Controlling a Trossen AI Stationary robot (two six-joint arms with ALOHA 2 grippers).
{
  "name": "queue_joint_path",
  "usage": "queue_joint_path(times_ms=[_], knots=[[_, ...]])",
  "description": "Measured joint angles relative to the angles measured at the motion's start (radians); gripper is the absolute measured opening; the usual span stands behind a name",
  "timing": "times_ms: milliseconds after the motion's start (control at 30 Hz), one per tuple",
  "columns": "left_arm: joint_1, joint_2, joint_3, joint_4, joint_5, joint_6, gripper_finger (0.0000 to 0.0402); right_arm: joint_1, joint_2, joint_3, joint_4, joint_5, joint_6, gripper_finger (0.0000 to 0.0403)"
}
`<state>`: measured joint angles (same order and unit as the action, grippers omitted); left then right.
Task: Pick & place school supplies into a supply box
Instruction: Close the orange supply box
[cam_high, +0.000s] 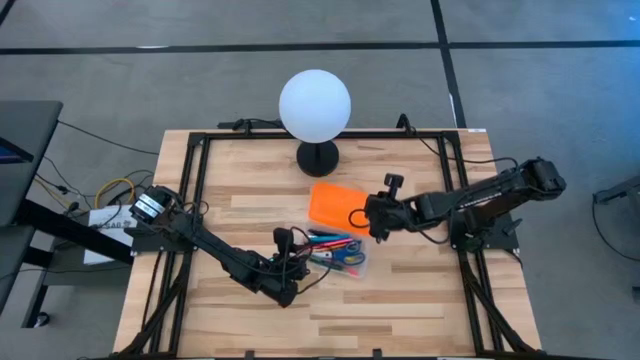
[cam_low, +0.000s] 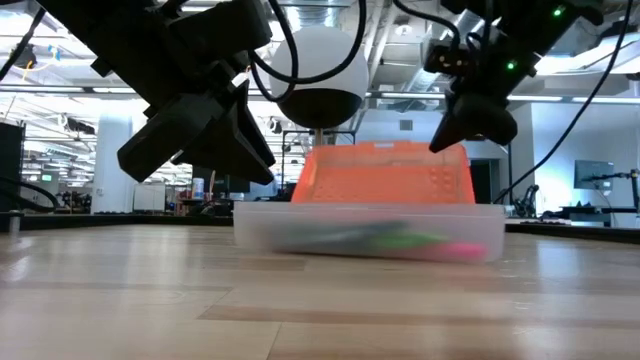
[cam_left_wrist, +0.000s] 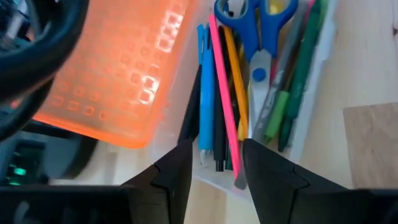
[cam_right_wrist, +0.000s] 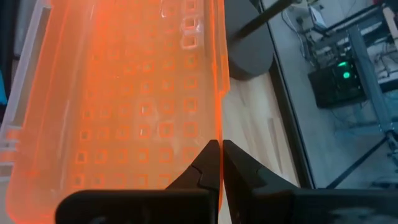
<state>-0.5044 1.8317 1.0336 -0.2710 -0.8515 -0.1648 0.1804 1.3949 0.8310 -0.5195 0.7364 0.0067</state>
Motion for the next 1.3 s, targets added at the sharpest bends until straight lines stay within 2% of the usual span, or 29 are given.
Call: queue_joint_path(times_ms=[233, 300, 600, 833, 1300], knots=[[0.067, 0.001, -0.008, 0.006, 0.211, -0.055, 0.0137, 0.046, 0.0, 0.0, 0.003, 0.038, 0.001, 0.0], [0.08, 0.001, -0.023, 0.029, 0.232, -0.065, 0.0137, 0.058, 0.0, 0.0, 0.003, 0.057, 0.001, 0.0], [0.101, -0.002, -0.056, 0.098, 0.245, -0.058, 0.0137, 0.117, 0.0, 0.0, 0.005, 0.128, 0.011, 0.0], [0.103, 0.0, -0.057, 0.107, 0.245, -0.044, 0.0137, 0.207, 0.0, 0.0, 0.096, 0.179, -0.045, 0.0001], [0.148, 0.051, -0.055, 0.143, 0.306, -0.057, 0.0137, 0.346, 0.0, 0.0, 0.199, 0.16, -0.066, 0.0001]])
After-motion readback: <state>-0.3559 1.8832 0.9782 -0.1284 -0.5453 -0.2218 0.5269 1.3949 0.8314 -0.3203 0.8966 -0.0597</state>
